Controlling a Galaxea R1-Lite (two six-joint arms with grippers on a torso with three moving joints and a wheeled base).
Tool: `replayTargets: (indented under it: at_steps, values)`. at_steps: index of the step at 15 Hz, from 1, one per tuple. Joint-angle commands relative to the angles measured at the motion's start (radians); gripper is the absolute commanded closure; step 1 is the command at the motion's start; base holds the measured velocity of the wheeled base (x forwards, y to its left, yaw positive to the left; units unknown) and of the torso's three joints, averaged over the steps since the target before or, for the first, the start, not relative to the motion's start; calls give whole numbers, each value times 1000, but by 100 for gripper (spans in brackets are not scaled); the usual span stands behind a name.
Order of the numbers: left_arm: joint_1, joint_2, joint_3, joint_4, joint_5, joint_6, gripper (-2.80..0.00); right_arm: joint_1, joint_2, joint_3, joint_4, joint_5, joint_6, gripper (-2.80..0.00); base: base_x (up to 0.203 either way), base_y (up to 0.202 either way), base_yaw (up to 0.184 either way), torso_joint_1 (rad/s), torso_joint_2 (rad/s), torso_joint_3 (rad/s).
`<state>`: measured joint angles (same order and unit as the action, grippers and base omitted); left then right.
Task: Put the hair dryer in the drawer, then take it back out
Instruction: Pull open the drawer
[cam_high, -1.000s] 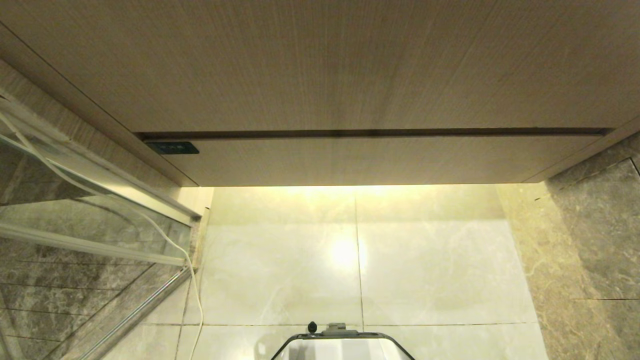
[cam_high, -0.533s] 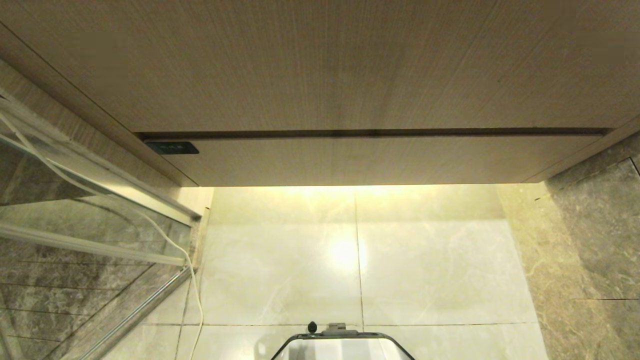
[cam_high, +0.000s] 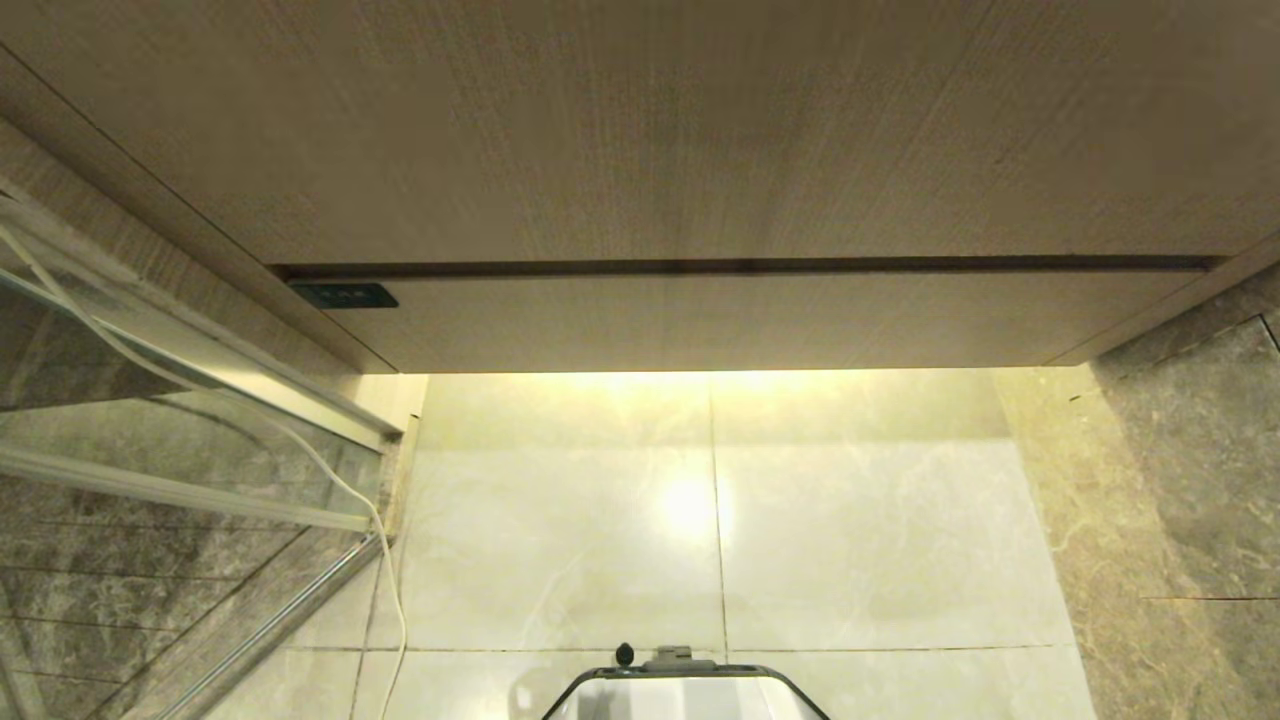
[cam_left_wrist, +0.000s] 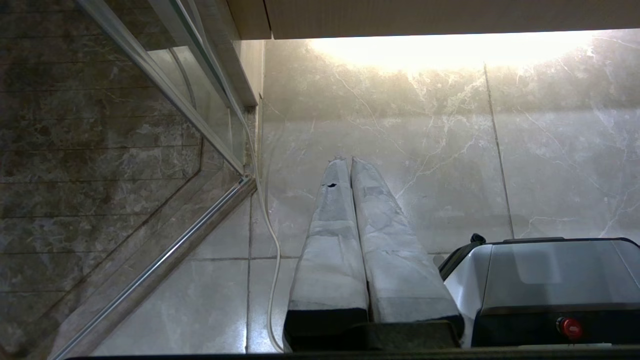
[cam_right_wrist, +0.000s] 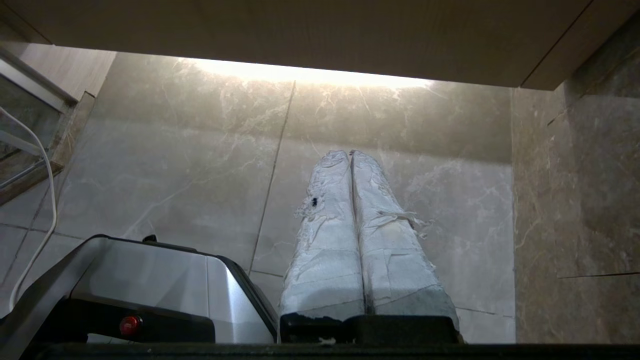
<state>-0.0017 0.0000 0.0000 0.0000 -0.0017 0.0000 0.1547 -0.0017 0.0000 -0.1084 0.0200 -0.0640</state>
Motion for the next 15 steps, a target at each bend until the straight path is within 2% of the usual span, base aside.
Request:
replayTargets:
  at_steps: [1, 11, 13, 15]
  values:
    - [0, 0, 2, 0, 0, 0, 0, 0, -38, 40, -4, 0, -2, 0, 0, 0, 0, 0, 0, 0]
    - [0, 0, 2, 0, 0, 0, 0, 0, -38, 32, 9, -1, -2, 0, 0, 0, 0, 0, 0, 0]
    - [0, 0, 1, 0, 0, 0, 0, 0, -38, -31, 49, -2, -2, 0, 0, 0, 0, 0, 0, 0]
    - [0, 0, 2, 0, 0, 0, 0, 0, -38, -192, 184, 0, -1, 0, 0, 0, 0, 0, 0, 0]
